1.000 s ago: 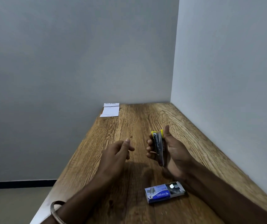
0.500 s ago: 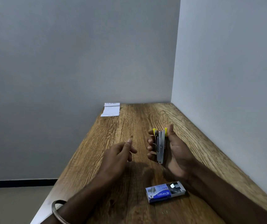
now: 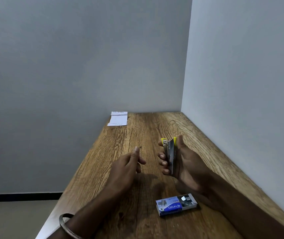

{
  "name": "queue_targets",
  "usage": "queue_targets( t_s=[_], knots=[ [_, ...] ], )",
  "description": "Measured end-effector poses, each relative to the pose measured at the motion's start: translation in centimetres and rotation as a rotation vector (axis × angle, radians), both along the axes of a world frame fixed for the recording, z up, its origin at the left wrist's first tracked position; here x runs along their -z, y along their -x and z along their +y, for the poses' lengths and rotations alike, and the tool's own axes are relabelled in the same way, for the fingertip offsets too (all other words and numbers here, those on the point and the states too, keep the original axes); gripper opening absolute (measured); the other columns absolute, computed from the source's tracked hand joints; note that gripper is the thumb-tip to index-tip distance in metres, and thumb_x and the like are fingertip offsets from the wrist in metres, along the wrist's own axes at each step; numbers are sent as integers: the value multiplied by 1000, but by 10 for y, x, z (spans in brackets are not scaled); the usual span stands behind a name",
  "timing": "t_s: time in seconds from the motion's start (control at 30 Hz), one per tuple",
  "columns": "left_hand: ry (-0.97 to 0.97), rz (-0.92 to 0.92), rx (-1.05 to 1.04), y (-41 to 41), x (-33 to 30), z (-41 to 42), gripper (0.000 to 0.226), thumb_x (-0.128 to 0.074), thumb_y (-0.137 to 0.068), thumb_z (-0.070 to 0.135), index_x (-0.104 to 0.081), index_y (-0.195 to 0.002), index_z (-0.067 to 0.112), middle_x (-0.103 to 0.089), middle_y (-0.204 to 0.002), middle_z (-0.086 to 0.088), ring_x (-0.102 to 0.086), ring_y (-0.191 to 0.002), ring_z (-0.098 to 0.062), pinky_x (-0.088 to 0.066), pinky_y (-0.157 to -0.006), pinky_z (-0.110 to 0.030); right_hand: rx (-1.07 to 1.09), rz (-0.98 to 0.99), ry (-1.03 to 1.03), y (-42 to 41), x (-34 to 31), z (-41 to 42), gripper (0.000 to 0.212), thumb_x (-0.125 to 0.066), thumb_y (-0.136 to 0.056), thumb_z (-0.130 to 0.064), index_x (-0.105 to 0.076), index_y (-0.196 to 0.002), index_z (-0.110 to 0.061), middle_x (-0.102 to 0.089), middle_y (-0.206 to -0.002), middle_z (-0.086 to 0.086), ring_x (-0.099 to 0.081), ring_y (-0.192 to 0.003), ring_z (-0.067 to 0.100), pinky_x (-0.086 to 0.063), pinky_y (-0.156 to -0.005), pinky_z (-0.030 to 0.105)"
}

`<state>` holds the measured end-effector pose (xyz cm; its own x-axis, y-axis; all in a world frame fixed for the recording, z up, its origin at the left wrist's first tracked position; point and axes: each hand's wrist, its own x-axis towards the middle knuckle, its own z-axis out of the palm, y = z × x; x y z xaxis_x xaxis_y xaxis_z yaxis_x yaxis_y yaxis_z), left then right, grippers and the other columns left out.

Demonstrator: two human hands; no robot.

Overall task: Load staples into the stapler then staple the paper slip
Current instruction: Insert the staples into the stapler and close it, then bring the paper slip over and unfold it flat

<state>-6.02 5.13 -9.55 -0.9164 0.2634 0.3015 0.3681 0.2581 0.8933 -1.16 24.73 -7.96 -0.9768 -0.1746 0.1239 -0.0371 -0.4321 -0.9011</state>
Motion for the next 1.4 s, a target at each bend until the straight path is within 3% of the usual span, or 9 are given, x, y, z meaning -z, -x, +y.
queue_targets(
  t_s=[0.17, 0.3, 0.57, 0.8, 0.9, 1.0, 1.13, 1.33, 1.4],
  knots=[
    [-2, 9, -8, 1, 0, 0, 55, -33, -97, 56, -72, -82, 20, -68, -72, -6, -61, -64, -12, -46, -61, -29, 292, 289, -1034, -13, -12, 19, 35, -57, -89, -47, -55, -117, -26, -66, -99, -4, -65, -83, 10, -56, -72, 31],
    [13, 19, -12, 0, 0, -1, 58, -31, -90, 63, -72, -81, 22, -68, -72, -3, -61, -63, -10, -44, -59, -27, 333, 462, -1381, -20, -11, 28, 35, -75, -83, -39, -65, -116, -28, -66, -101, -13, -60, -93, 2, -52, -81, 30],
    [22, 18, -19, 1, 0, 0, 55, -33, -96, 56, -72, -83, 19, -66, -72, -4, -60, -65, -13, -47, -63, -31, 314, 422, -1446, -26, 9, 27, 46, -81, -75, -41, -68, -119, -34, -59, -91, -23, -55, -91, -6, -38, -71, 12],
    [36, 27, -23, 0, 0, 0, 53, -34, -96, 56, -72, -82, 20, -67, -71, -3, -61, -64, -12, -46, -61, -30, 305, 401, -1466, -24, 12, 22, 49, -81, -77, -36, -67, -123, -32, -52, -90, -22, -52, -87, -6, -36, -67, 12],
    [62, 33, -29, -1, -1, 0, 47, -38, -97, 53, -71, -83, 22, -67, -71, -1, -61, -65, -11, -44, -61, -28, 258, 392, -1500, -24, 9, 23, 56, -78, -79, -38, -60, -132, -33, -52, -95, -20, -51, -90, -2, -36, -71, 14],
    [118, 45, -20, -2, -1, -1, 36, -44, -98, 47, -70, -88, 25, -66, -75, 7, -60, -68, -3, -40, -60, -23, 352, 438, -1458, -26, 2, 24, 52, -71, -84, -46, -59, -133, -32, -56, -106, -16, -53, -99, 1, -40, -78, 17],
    [308, 169, 29, 8, -17, -17, 24, -52, -96, 43, -68, -98, 25, -64, -81, 13, -59, -74, -2, -40, -60, -20, 453, 569, -1394, -14, -17, 7, 39, -59, -93, -44, -61, -130, -31, -63, -112, -12, -56, -102, -2, -46, -85, 20],
    [645, 399, -17, 63, -43, -58, 20, -54, -96, 40, -63, -108, 27, -66, -102, 10, -58, -88, -5, -45, -67, -20, 359, 625, -1729, 62, -28, -27, 51, -51, -99, -41, -40, -147, -26, -50, -141, -2, -50, -124, 16, -45, -98, 33],
    [739, 416, -35, 91, -47, -65, 27, -52, -97, 41, -59, -117, 24, -65, -115, 4, -59, -99, -12, -49, -78, -27, 349, 628, -1814, 95, -29, -36, 54, -50, -98, -39, -38, -148, -22, -47, -145, 1, -48, -128, 21, -44, -102, 39]
  ],
)
